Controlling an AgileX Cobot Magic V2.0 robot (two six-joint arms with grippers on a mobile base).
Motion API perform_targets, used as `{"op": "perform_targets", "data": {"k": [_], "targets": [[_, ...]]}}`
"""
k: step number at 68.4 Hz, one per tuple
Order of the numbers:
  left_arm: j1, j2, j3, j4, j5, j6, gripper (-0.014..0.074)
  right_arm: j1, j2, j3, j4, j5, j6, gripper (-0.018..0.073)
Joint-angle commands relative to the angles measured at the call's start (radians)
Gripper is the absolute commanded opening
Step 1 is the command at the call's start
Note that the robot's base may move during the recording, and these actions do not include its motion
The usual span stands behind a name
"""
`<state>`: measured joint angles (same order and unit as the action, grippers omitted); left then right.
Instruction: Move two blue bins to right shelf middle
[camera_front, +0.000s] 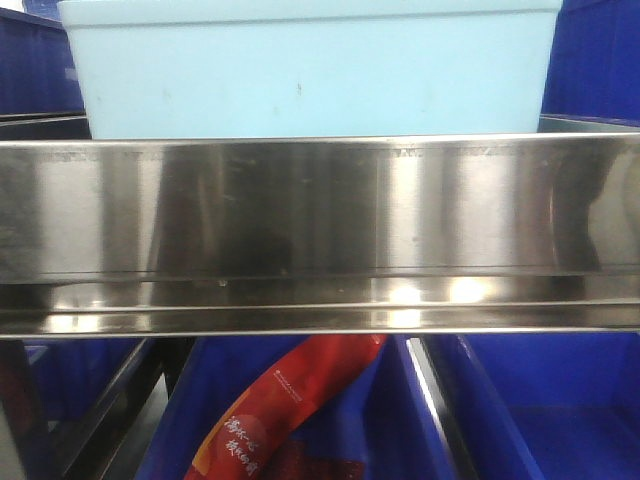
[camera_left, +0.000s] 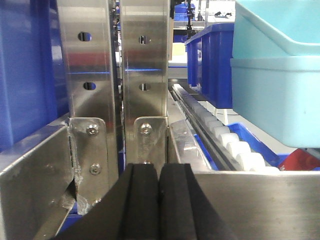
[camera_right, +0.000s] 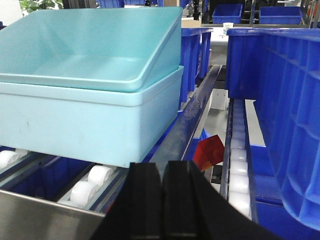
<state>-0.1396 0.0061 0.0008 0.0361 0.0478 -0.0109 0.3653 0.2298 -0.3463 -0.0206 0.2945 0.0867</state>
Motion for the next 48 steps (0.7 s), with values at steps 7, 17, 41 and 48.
{"op": "perform_targets", "data": {"k": [7,17,41,48], "targets": [[0.003,-0.006,-0.001,-0.007,-0.013,0.003,-0.0111,-0.005,-0.007,0.003,-0.011,-0.028,-0.006,-0.0160],[0.003,-0.006,-0.001,-0.007,-0.013,0.003,-0.0111,-0.005,-0.007,0.003,-0.011,-0.032,-0.006,-0.0160],[0.003,-0.006,-0.001,-0.007,-0.013,0.003,-0.0111,-0.005,-0.007,0.003,-0.011,-0.032,-0.006,-0.0160],[0.003,-0.006,-0.001,-0.007,-0.013,0.003,-0.0111,-0.005,-0.007,0.003,-0.011,-0.034,-0.006,-0.0160]]}}
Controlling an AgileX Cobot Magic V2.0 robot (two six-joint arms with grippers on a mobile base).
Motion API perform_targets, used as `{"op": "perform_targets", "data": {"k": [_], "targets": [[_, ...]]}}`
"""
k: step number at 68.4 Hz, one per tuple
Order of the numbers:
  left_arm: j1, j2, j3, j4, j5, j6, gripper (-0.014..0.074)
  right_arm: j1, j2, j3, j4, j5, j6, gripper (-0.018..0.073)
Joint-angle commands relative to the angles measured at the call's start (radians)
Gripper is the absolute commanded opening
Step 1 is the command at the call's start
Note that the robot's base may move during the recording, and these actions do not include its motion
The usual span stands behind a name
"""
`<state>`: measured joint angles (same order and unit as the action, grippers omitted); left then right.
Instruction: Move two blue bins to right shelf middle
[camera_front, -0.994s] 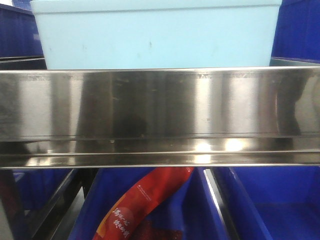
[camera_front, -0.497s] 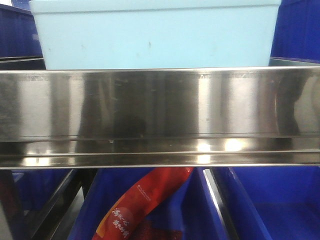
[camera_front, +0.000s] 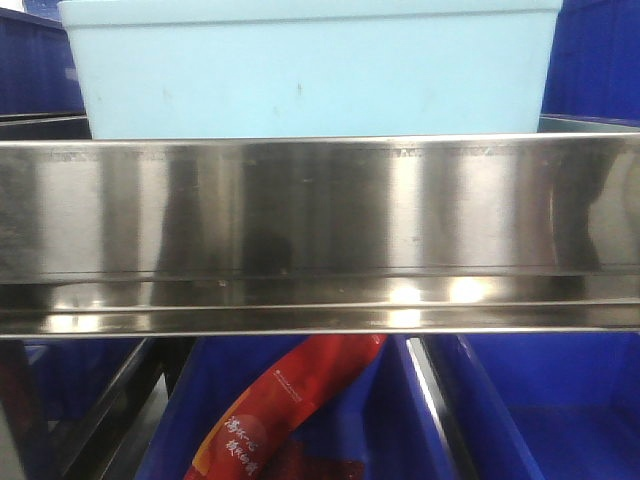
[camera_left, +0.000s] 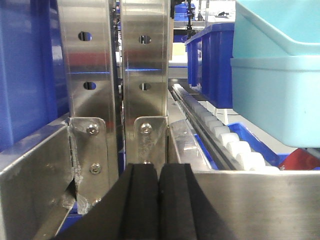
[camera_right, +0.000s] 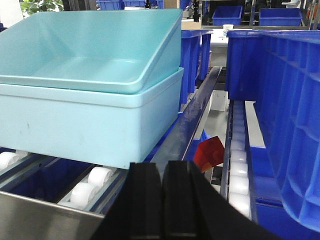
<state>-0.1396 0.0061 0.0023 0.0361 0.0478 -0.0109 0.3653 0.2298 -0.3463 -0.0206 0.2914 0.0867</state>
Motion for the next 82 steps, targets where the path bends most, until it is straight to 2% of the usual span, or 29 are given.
{"op": "perform_targets", "data": {"k": [1,7,12,22,27,34,51,82], "targets": [[0.003,-0.006,-0.002,-0.007,-0.013,0.003,-0.0111,-0.005,-0.007,0.003,-0.011,-0.031,-0.006,-0.0160],[0.003,-0.006,-0.002,-0.007,-0.013,0.003,-0.0111,-0.014,-0.009,0.009,-0.011,-0.031,-0.033,-0.0162],[0.003,-0.006,-0.002,-0.007,-0.013,0.003,-0.0111,-0.054,-0.008,0.014,-0.007,-0.033,-0.044,-0.0162],[0.003,-0.006,-0.002,-0.007,-0.013,0.003,-0.0111,-0.202,-0.020,0.046,0.021,-0.053,-0.079,-0.0162],[0.003,-0.006,-0.002,-0.007,-0.013,0.003,-0.0111,-0.287,-0.049,0.084,0.073,-0.085,-0.102,-0.0162],[0.003,-0.006,-0.002,-0.007,-0.013,0.003,-0.0111,-0.346,-0.101,0.155,0.125,-0.132,-0.112,-0.0162],[0.003,-0.006,-0.002,-0.007,-0.013,0.003,-0.0111,-0.351,-0.230,0.346,0.126,-0.245,-0.112,-0.0162],[0.003,-0.006,-0.002,-0.007,-0.013,0.003,-0.0111,-0.351,-0.230,0.346,0.126,-0.210,-0.112,-0.0162]]}}
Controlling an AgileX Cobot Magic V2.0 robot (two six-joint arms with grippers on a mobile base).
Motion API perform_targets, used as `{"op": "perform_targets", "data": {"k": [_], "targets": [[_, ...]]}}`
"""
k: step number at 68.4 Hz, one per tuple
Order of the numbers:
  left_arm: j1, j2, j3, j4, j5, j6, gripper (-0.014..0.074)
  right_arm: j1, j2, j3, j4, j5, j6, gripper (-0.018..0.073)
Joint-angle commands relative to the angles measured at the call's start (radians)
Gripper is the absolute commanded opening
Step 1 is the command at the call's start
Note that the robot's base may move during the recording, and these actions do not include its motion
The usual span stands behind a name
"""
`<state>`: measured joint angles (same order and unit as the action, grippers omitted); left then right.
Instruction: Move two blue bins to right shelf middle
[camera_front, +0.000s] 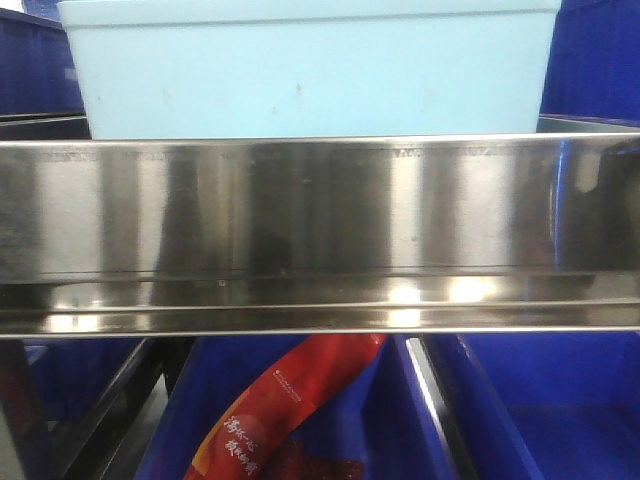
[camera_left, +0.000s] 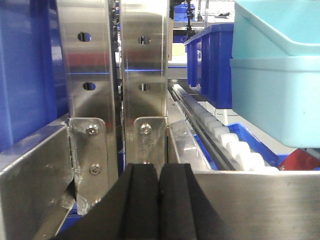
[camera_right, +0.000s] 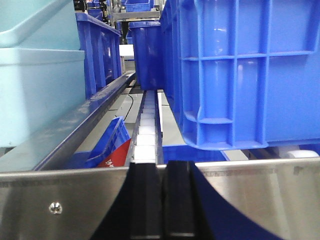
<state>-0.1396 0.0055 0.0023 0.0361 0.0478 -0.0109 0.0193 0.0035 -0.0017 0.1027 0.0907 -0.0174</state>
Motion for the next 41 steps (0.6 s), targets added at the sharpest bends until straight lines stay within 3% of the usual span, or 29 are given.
{"op": "perform_targets", "data": {"k": [1,41], "targets": [[0.003,-0.005,-0.002,-0.007,-0.013,0.003,-0.0111,-0.005,-0.004,0.002,0.002,-0.009,-0.008,-0.0162],[0.003,-0.005,-0.002,-0.007,-0.013,0.003,-0.0111,-0.005,-0.004,0.002,0.002,-0.009,-0.008,-0.0162]]}}
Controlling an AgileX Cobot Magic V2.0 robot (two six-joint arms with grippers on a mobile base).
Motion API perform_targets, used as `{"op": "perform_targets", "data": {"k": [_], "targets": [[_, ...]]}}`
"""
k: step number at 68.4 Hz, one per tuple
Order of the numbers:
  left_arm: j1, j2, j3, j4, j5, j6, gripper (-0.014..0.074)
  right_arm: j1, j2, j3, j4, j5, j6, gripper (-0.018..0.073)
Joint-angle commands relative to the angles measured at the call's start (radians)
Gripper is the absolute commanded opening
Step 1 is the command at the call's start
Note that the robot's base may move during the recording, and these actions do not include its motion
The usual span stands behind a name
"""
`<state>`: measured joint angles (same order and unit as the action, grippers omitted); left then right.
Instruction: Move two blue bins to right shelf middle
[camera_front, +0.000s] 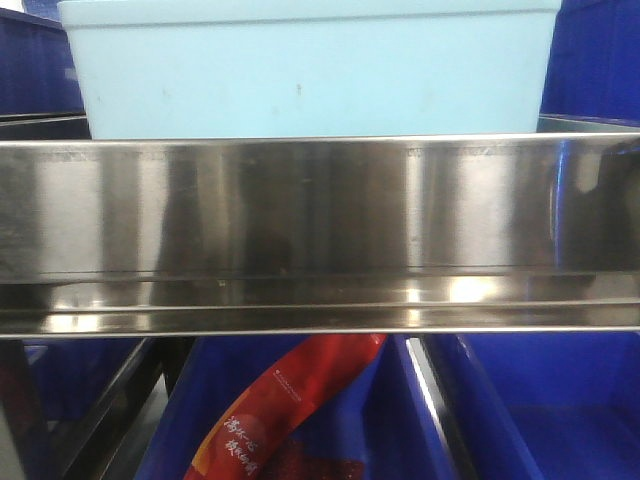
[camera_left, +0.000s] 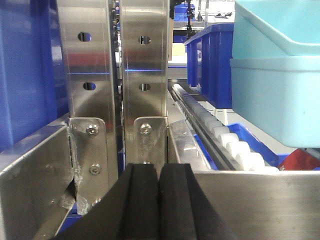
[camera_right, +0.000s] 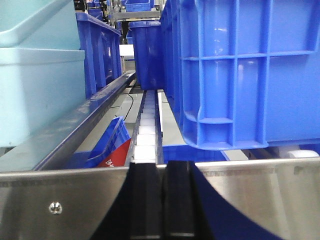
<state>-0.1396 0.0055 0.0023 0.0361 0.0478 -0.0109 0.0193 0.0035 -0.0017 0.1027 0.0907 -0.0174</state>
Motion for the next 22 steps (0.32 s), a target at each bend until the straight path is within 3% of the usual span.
{"op": "perform_targets", "data": {"k": [1,22], "targets": [[0.003,-0.005,-0.002,-0.007,-0.013,0.003,-0.0111,-0.005,-0.004,0.002,0.002,-0.009,-0.008,-0.0162],[0.003,-0.005,-0.002,-0.007,-0.013,0.003,-0.0111,-0.005,-0.004,0.002,0.002,-0.009,-0.008,-0.0162]]}}
